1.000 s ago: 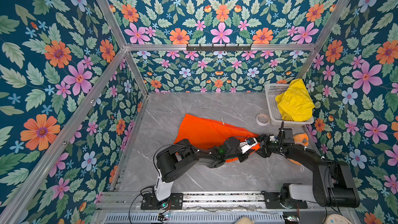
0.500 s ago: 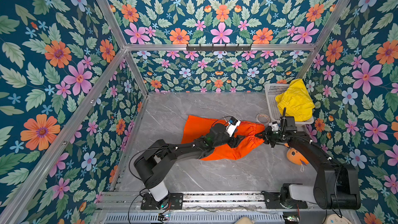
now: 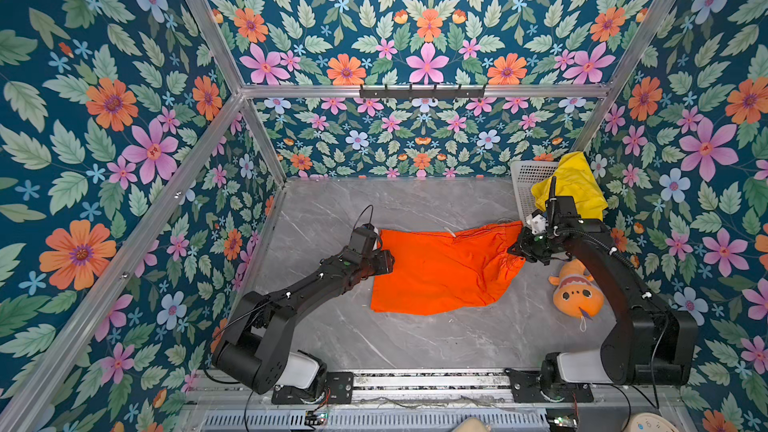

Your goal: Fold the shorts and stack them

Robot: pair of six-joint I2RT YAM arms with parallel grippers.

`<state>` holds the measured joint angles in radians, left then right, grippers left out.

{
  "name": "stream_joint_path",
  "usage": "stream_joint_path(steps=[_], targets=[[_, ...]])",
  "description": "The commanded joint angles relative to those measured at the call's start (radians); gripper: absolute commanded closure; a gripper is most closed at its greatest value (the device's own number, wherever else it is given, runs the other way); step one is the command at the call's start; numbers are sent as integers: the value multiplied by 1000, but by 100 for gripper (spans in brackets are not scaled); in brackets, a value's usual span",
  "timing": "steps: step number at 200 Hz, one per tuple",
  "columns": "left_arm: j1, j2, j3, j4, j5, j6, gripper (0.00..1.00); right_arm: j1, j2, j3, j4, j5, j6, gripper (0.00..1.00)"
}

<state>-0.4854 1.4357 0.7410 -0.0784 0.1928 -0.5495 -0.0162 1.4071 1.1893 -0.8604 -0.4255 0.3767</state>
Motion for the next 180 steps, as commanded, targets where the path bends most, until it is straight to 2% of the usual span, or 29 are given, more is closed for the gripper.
stream_joint_path(steps=[1, 22, 44, 60, 104, 152, 180], targets=[[20, 28, -10, 2, 45, -20, 48, 29, 27, 68, -87, 85, -89, 91], [26, 72, -5, 15, 46, -22, 49, 76, 63, 139, -116, 148, -118, 91], [27, 114, -2, 21, 36, -20, 43, 123, 95, 219, -150, 228, -137, 92], [27, 135, -1, 17, 8, -6, 44, 161, 114, 273, -167, 280, -148, 92], [27, 176, -21, 33, -15, 7, 54, 290, 164, 407, -199, 391, -150, 92], [26, 217, -58, 97, 23, -5, 68, 502, 243, 484, -205, 525, -117, 92], [25, 222, -66, 110, 39, -9, 75, 617, 342, 530, -200, 585, -105, 92]])
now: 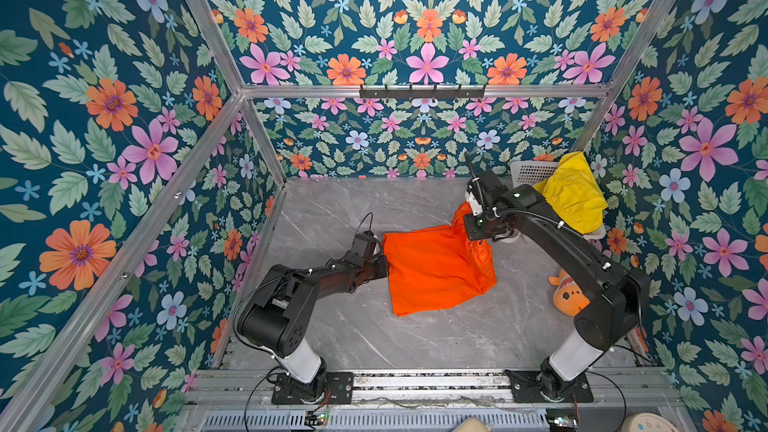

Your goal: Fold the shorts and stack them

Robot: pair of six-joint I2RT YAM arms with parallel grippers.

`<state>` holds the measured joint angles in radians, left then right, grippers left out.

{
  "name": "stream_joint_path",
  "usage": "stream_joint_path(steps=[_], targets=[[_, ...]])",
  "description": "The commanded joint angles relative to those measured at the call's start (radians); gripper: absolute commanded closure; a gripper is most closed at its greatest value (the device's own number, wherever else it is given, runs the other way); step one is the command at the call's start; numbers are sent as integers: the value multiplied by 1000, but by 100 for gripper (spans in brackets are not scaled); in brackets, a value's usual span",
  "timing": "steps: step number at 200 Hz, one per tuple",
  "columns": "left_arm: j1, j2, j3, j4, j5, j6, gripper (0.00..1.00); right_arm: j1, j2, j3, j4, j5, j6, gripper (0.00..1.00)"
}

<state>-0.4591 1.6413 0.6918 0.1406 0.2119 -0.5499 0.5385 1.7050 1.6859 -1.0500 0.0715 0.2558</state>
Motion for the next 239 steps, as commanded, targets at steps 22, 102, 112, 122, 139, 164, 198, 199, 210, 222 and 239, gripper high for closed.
stream_joint_path(steps=[22, 102, 112, 122, 139, 164, 198, 199, 210, 222, 239], targets=[[-1, 10, -24, -101, 34, -10, 77, 130, 104, 77, -6, 89, 30, 92], [-1, 11, -33, -84, 46, -13, 79, 279, 286, 233, -2, 54, 52, 92], [-1, 11, -32, -83, 45, -13, 79, 287, 293, 245, -2, 43, 61, 92], [-1, 13, -34, -81, 45, -12, 80, 295, 297, 250, 1, 29, 73, 92], [-1, 16, -34, -77, 49, -15, 81, 306, 301, 248, 13, 30, 85, 92], [-1, 15, -34, -76, 49, -16, 82, 308, 318, 239, 35, -16, 103, 92], [-3, 15, -29, -79, 50, -18, 81, 316, 354, 202, 74, -74, 111, 89], [-3, 15, -29, -78, 49, -18, 81, 315, 354, 201, 76, -78, 112, 89], [-3, 14, -30, -80, 48, -18, 81, 315, 354, 175, 109, -118, 116, 87], [-3, 9, -30, -82, 47, -20, 81, 316, 350, 144, 151, -169, 124, 86], [-3, -2, -28, -86, 42, -27, 79, 315, 343, 99, 211, -226, 145, 82]])
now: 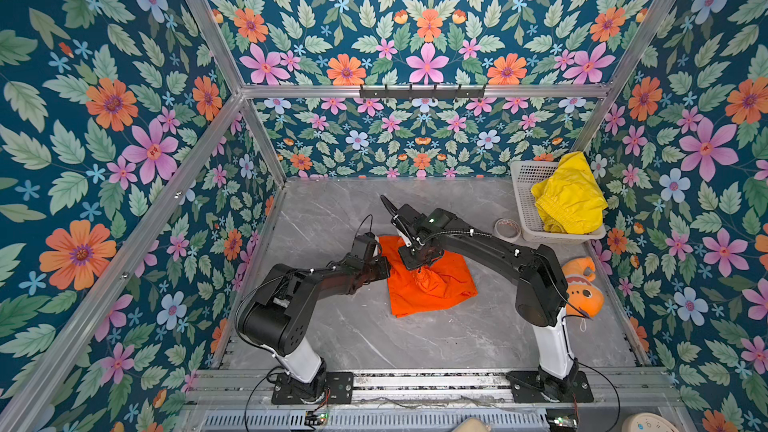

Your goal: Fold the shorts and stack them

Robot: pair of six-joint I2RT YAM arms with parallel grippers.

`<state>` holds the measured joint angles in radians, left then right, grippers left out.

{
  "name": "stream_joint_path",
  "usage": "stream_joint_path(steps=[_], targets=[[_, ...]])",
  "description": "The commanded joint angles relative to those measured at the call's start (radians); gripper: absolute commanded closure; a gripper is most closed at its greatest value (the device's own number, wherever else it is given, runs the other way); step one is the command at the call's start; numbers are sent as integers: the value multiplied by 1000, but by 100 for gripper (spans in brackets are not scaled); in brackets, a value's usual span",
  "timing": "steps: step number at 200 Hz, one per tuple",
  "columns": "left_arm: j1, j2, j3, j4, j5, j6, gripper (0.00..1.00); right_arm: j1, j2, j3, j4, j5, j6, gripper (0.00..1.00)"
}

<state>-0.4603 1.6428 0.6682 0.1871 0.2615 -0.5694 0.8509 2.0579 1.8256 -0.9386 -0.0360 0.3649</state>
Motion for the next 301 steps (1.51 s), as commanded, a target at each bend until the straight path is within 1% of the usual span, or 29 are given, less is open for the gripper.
stream_joint_path(steps=[1, 9, 18, 30, 41, 44, 55, 66, 70, 84, 98, 118, 132, 139, 160, 168, 175, 193, 226, 246, 267, 280, 301], targets=[[-1, -5, -5, -132, -9, -9, 79, 3, -10, -43, 103, -122, 36, 81], [-1, -12, -2, -139, -11, -17, 77, 2, -12, -63, 130, -148, 42, 79], [-1, -23, 5, -157, -14, -18, 73, 0, -16, -89, 165, -181, 53, 73], [-1, -48, 23, -199, -36, -13, 69, -6, -26, -128, 218, -239, 67, 62], [1, -88, 33, -243, -62, -8, 66, -12, -45, -159, 258, -276, 80, 55], [2, -105, 37, -255, -69, -5, 65, -15, -53, -168, 267, -287, 81, 50], [3, -169, 50, -309, -98, -1, 61, -26, -89, -196, 309, -320, 89, 40], [3, -239, 61, -351, -123, -2, 59, -41, -136, -232, 357, -366, 100, 29], [3, -263, 65, -363, -128, -4, 58, -48, -155, -247, 375, -381, 105, 27], [3, -337, 79, -387, -132, -14, 55, -78, -226, -314, 438, -421, 127, 27], [3, -388, 100, -415, -126, -19, 55, -121, -301, -382, 477, -421, 150, 27], [-8, -422, 108, -381, -43, -27, 57, -205, -378, -486, 504, -403, 181, 29], [-44, -416, 103, -316, 19, -44, 59, -266, -390, -548, 520, -412, 187, 31], [-72, -400, 108, -294, 28, -48, 60, -288, -429, -574, 530, -413, 187, 31], [-131, -322, 130, -249, 33, -43, 64, -326, -411, -614, 543, -398, 181, 34], [-137, -285, 133, -227, 44, -43, 65, -331, -409, -623, 548, -397, 180, 34], [-138, -260, 131, -209, 50, -51, 67, -331, -363, -630, 559, -397, 180, 34], [-135, -199, 108, -173, 26, -56, 68, -331, -320, -652, 582, -383, 197, 35], [-89, -101, 66, -153, -1, -35, 70, -333, -255, -711, 602, -320, 236, 36], [-67, -50, 55, -143, -11, -10, 70, -332, -243, -762, 641, -331, 274, 37], [-38, -11, 66, -144, -3, 32, 70, -324, -262, -812, 709, -366, 319, 37], [-25, -1, 112, -174, 4, 86, 67, -310, -283, -804, 718, -377, 327, 37], [-23, -3, 251, -306, -8, 165, 55, -315, -343, -774, 701, -379, 324, 34]])
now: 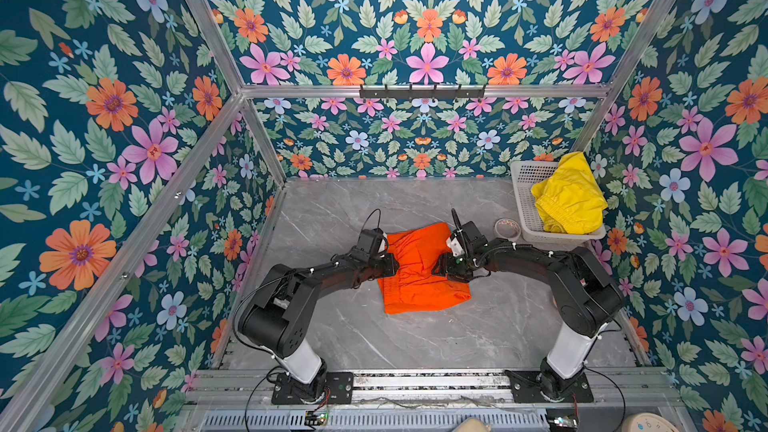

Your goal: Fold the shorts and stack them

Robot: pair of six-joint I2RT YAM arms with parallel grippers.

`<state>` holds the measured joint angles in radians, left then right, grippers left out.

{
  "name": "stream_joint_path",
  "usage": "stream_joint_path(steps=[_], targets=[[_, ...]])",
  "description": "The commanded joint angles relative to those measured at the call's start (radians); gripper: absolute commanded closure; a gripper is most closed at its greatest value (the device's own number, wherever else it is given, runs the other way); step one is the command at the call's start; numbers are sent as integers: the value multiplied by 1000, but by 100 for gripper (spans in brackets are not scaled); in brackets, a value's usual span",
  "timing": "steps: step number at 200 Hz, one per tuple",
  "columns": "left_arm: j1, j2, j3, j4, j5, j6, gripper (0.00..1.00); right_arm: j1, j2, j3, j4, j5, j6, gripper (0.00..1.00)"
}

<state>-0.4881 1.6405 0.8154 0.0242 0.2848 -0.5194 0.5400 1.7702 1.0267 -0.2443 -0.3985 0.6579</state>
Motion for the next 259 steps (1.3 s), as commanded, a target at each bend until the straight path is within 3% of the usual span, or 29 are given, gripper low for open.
stream_joint_path(steps=[1, 35, 69, 93, 164, 191, 259], targets=[[5, -2, 110, -150, -34, 120, 55, -5, -60, 27, 4, -16, 31, 34], [-1, -80, 219, -312, -79, 114, 45, -60, -203, 55, -105, 61, 16, 31], [-73, -143, 226, -481, -300, 35, 33, -82, -249, 19, -161, 120, 6, 31], [-85, -121, 206, -539, -358, -7, 30, -82, -248, -17, -141, 104, 19, 31], [-93, 3, 179, -436, -308, -13, 27, -81, -284, -68, -111, 97, 37, 31], [-94, 70, 203, -457, -344, 8, 28, -81, -304, -82, -111, 98, 36, 31], [-67, 148, 220, -446, -359, 81, 53, -82, -378, -118, -123, 137, 36, 32]])
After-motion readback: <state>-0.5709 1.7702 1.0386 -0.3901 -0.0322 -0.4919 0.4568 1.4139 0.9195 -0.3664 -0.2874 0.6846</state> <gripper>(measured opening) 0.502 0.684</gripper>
